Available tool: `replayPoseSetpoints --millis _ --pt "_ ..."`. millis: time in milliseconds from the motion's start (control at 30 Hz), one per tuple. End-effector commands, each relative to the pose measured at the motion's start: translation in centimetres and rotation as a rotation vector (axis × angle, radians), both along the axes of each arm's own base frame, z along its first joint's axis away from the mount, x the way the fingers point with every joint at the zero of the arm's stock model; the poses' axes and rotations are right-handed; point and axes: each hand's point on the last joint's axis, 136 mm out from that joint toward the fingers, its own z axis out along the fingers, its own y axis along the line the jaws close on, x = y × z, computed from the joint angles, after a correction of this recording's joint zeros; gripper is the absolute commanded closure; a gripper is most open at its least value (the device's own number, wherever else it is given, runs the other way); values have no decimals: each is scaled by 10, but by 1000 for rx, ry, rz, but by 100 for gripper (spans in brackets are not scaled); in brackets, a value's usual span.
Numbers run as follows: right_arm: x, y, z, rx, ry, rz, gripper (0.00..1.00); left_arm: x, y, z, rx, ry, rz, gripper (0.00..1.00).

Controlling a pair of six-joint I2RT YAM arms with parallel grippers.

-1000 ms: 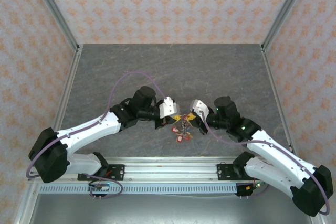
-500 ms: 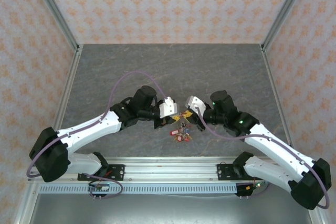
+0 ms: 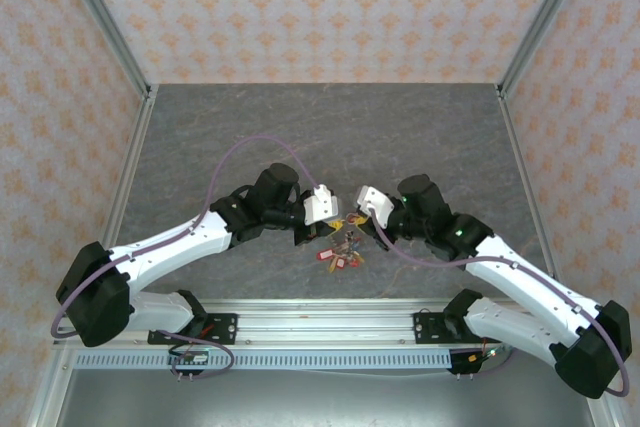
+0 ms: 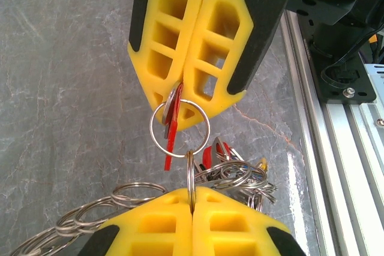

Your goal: Put the keys on the keyring

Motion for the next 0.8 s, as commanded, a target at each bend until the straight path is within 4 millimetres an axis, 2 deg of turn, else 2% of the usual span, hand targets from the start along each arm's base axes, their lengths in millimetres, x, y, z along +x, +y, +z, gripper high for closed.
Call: replayPoseSetpoints --millis 0,267,567,667,767 --pt "3 -7 -6 -27 -21 -29 95 4 -7 27 -63 -52 -13 100" --pt "2 4 3 52 -14 -10 95 7 -4 18 -26 -48 2 100" --pt "2 23 24 154 -29 35 95 10 -2 23 -31 -63 27 100" --pt "4 23 23 137 -30 35 95 11 -3 25 -44 -63 35 100" --pt "9 15 11 50 -48 7 96 10 -3 27 -50 -62 34 100"
